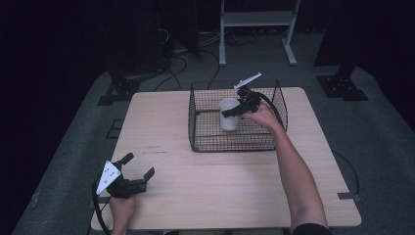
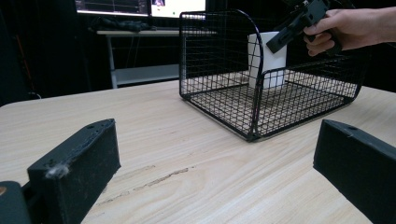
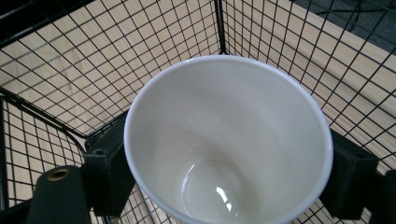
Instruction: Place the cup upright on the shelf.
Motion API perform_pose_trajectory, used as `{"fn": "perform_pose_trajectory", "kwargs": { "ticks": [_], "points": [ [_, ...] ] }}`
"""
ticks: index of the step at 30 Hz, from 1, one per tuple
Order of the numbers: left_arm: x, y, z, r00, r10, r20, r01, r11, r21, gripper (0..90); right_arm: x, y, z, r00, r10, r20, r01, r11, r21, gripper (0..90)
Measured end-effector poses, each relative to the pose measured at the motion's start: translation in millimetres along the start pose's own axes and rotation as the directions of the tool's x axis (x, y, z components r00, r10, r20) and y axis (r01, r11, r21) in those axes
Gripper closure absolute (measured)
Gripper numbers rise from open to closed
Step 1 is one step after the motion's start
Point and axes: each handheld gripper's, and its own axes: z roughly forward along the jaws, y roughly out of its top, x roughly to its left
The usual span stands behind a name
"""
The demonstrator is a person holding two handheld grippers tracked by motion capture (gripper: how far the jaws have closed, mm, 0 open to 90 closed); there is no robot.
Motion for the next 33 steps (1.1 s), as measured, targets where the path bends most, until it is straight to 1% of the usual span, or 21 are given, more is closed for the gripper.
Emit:
{"fn": "perform_pose_trajectory", "kwargs": {
  "ticks": [9,14,19,21,33],
  "points": [
    [0.1,0.0,-0.1,1.0000,0.000,0.000,0.000,1.0000,-0.002,0.0,2.7,-2.5,6.8,0.9998,-0.018,0.005,0.018,0.999,0.041,18.5],
    [0.1,0.0,-0.1,1.0000,0.001,0.001,-0.001,1.0000,-0.002,0.0,3.7,-3.0,7.3,0.9997,-0.023,0.012,0.023,0.999,0.044,17.5],
    [0.0,-0.1,0.1,1.0000,0.002,0.000,-0.002,1.0000,0.000,0.0,6.1,-2.7,5.0,0.9988,-0.046,0.016,0.046,0.998,0.039,17.5],
    [-0.2,0.0,0.1,1.0000,0.001,0.001,-0.001,1.0000,-0.002,0.0,6.8,-2.3,4.1,0.9985,-0.051,0.017,0.050,0.998,0.046,17.5],
    [-0.2,0.3,-0.3,1.0000,0.004,-0.002,-0.004,1.0000,-0.003,0.0,11.6,-2.3,3.2,0.9973,-0.070,0.019,0.069,0.996,0.053,17.1]
  ]
}}
